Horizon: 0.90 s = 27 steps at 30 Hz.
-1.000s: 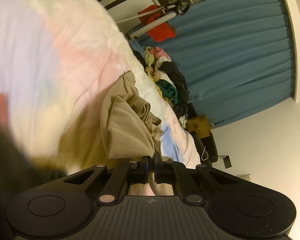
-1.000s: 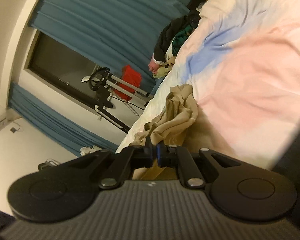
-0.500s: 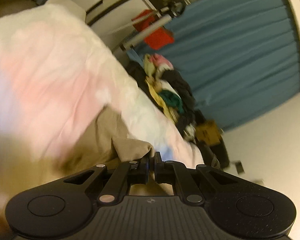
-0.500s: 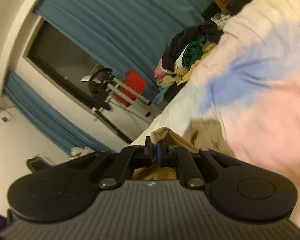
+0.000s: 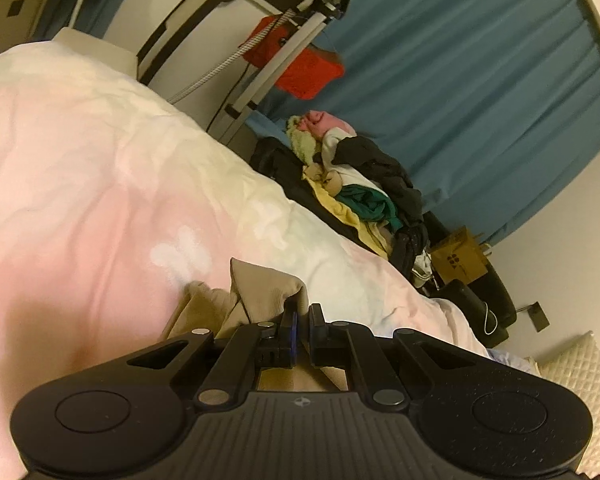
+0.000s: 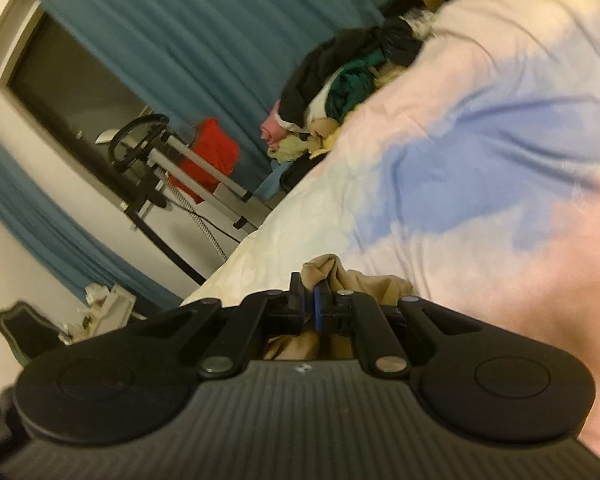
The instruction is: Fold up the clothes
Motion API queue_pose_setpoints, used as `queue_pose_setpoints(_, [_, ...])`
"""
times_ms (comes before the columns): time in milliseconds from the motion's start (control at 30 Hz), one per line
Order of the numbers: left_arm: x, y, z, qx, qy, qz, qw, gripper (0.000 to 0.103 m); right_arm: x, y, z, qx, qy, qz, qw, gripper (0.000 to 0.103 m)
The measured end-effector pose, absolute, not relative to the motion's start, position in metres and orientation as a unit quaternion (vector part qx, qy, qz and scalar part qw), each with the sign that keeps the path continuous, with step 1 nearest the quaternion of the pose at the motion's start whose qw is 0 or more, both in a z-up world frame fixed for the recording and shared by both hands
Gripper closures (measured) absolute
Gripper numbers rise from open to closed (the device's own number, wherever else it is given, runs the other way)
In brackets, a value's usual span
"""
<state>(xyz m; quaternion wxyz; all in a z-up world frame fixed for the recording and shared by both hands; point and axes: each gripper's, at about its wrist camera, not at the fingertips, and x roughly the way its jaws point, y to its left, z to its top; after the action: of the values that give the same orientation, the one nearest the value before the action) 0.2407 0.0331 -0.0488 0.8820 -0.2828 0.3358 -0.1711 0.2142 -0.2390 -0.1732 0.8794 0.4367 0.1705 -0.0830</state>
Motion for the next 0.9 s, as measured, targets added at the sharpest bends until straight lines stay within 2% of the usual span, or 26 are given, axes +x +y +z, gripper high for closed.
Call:
queue_pose_setpoints(300, [0.264,0.025,-0.062,-0.238,0.338,-0.178,0.893,0.094,0.239,-0.248,-0.184,0.438,0.194,-0.067,0.875,0.093])
queue_pose_setpoints(367, [0.261,0.025,-0.059,-0.225,0.327,-0.178,0.9,0.089,0.24,-0.244,-0.18,0.417,0.199,-0.063,0.885,0.091])
queue_pose_setpoints(400, [0.259,0.024,-0.056,-0.217,0.319,-0.178,0.905,0.077,0.241,-0.242,-0.178,0.405,0.201,-0.059,0.89,0.086])
queue_pose_setpoints(433, [0.257,0.025,-0.054,-0.214,0.313,-0.181,0.907,0.052,0.24,-0.239,-0.174,0.392,0.202,-0.056,0.896,0.078])
queue_pose_setpoints(467, [0.254,0.025,-0.051,-0.215,0.311,-0.189,0.906,0.043,0.24,-0.236,-0.171,0.38,0.201,-0.052,0.901,0.055])
queue_pose_setpoints(500, [0.25,0.024,-0.048,-0.211,0.311,-0.198,0.905,0.035,0.237,-0.231,-0.167,0.37,0.195,-0.045,0.907,0.021])
queue_pose_setpoints(533, [0.246,0.024,-0.045,-0.207,0.311,-0.206,0.904,0.03,0.235,-0.227,-0.162,0.359,0.19,-0.037,0.913,0.011])
queue_pose_setpoints(600, [0.236,0.022,-0.039,-0.193,0.309,-0.226,0.903,0.023,0.229,-0.216,-0.151,0.338,0.182,-0.018,0.923,0.012])
queue_pose_setpoints(733, [0.213,0.014,-0.036,-0.151,0.319,-0.238,0.905,0.022,0.215,-0.195,-0.14,0.292,0.186,-0.009,0.938,0.012])
queue_pose_setpoints(767, [0.208,0.01,-0.038,-0.136,0.325,-0.235,0.906,0.022,0.211,-0.19,-0.14,0.277,0.192,-0.009,0.942,0.017])
queue_pose_setpoints(800, [0.205,0.007,-0.041,-0.121,0.329,-0.23,0.908,0.022,0.21,-0.187,-0.141,0.26,0.202,-0.014,0.944,0.035])
queue_pose_setpoints(900, [0.205,-0.003,-0.053,-0.076,0.336,-0.213,0.914,0.022,0.208,-0.178,-0.147,0.219,0.231,-0.025,0.948,0.051])
